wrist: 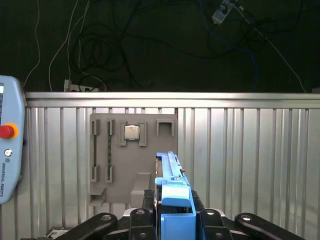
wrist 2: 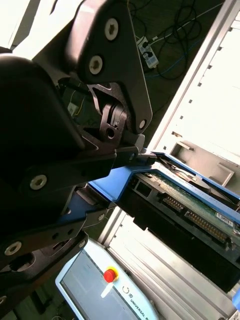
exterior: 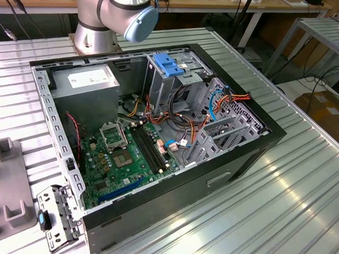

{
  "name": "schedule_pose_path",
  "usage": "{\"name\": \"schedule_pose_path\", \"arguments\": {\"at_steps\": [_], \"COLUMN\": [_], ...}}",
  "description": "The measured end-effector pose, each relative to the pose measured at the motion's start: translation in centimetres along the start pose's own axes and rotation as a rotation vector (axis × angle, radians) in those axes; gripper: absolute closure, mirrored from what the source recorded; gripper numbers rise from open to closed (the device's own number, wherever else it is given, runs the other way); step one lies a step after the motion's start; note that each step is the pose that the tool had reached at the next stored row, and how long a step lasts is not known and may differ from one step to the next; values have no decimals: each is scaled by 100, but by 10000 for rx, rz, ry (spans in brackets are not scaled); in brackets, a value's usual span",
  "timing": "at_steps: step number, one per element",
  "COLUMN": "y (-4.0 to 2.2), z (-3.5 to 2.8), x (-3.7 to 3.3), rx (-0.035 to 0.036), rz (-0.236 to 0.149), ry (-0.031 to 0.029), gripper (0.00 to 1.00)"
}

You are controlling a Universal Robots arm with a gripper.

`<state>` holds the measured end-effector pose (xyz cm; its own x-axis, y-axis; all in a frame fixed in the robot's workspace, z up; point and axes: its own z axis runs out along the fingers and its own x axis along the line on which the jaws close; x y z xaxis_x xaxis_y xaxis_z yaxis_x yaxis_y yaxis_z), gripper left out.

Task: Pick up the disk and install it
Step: 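Pick up the disk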

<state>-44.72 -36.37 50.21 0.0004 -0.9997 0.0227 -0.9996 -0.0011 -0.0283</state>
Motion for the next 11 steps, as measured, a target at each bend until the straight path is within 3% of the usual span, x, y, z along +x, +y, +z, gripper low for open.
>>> {"name": "schedule_pose_path", "arguments": {"at_steps": [11], "y": [-80], "z": [2], "x": [0], "rx": [0], "rz": [0], "ry": [0], "gripper": [63]}}
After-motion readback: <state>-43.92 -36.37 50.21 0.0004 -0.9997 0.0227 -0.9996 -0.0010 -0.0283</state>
